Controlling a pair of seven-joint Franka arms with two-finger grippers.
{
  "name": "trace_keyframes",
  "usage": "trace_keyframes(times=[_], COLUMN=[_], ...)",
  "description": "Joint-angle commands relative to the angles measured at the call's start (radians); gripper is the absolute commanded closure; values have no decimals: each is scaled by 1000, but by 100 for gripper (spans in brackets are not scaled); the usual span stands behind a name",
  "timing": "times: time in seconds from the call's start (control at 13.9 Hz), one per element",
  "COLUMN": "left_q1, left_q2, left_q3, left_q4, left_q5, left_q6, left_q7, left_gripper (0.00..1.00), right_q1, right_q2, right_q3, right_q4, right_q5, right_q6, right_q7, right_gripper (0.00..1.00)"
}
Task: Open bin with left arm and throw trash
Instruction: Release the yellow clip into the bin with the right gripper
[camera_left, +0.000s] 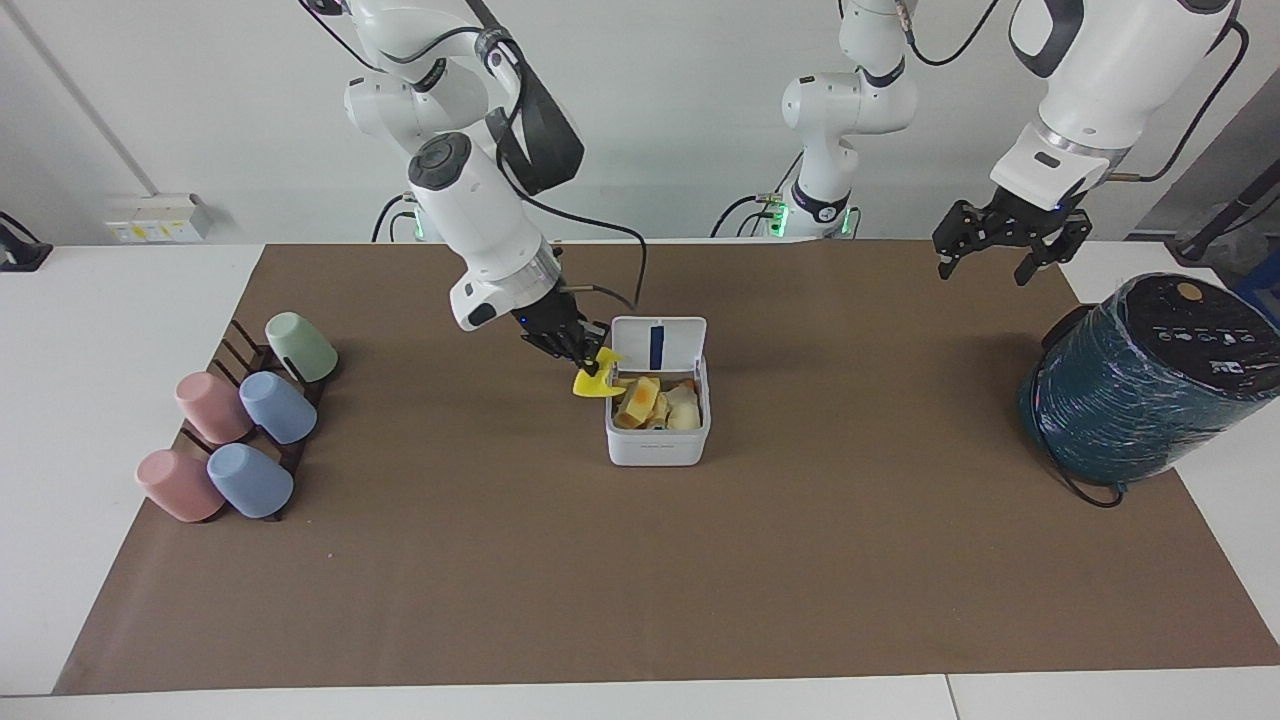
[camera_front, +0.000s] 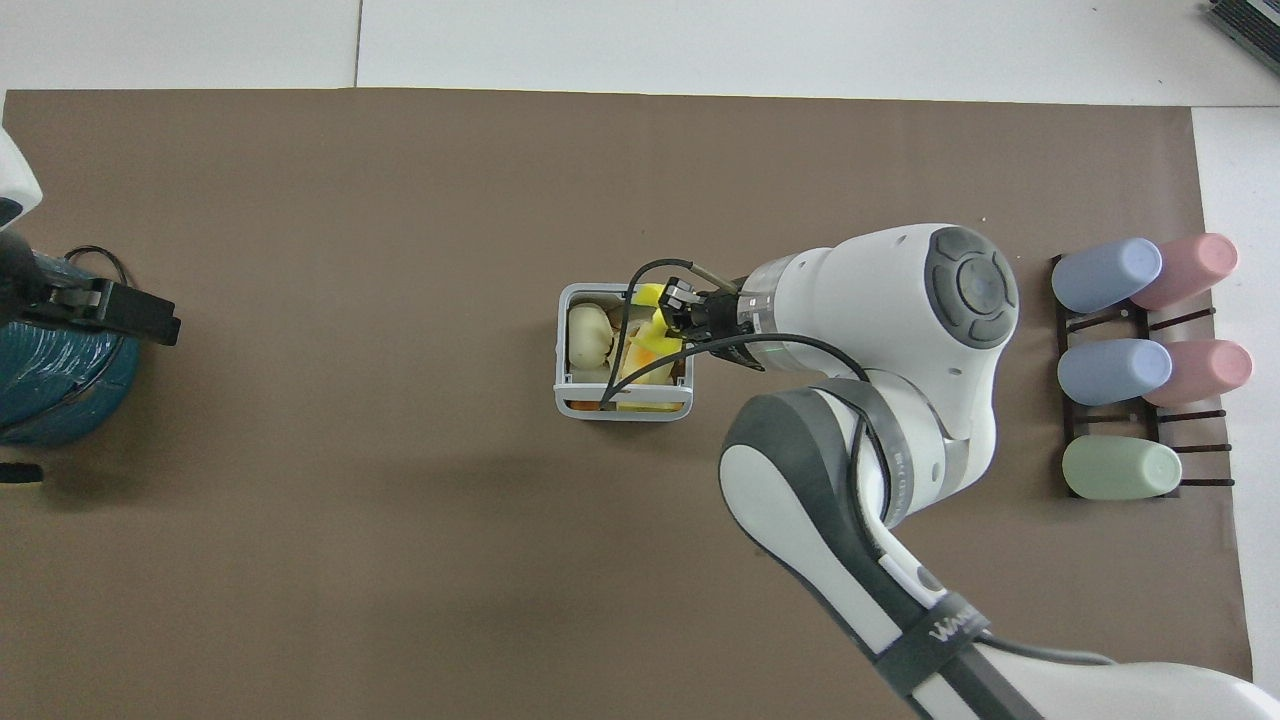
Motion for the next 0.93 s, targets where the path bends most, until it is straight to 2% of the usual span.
trace_keyframes(times=[0.0,0.14,0.22,0.29,0.36,0.5,0.79,0.86], left_q1=[-7,-7,-7,-7,-8,-8,-8,-8], left_q2=[9,9,6,3,-6,-23,-25,-25], left_q3=[-11,-11,-11,-11,-11,-11,-11,-11], left_q4=[17,14,8,-3,-18,-64,-68,-68], left_q5=[7,6,6,6,6,6,6,6], left_q6=[-29,-23,-20,-15,-1,57,72,72], left_q7=[2,2,2,-1,-3,0,0,-1], left_gripper=[0,0,0,0,0,0,0,0], right_q1=[28,34,34,34,35,35,23,9], right_q2=[16,12,12,12,12,12,-8,-25], right_q3=[3,3,3,3,3,3,-8,-14], right_q4=[-40,-54,-57,-57,-56,-54,-42,-37], right_q5=[37,37,37,37,37,35,6,-55], right_q6=[88,87,87,89,90,92,75,66], right_q7=[36,39,38,37,37,36,22,18], right_gripper=[98,74,52,7,0,0,0,0])
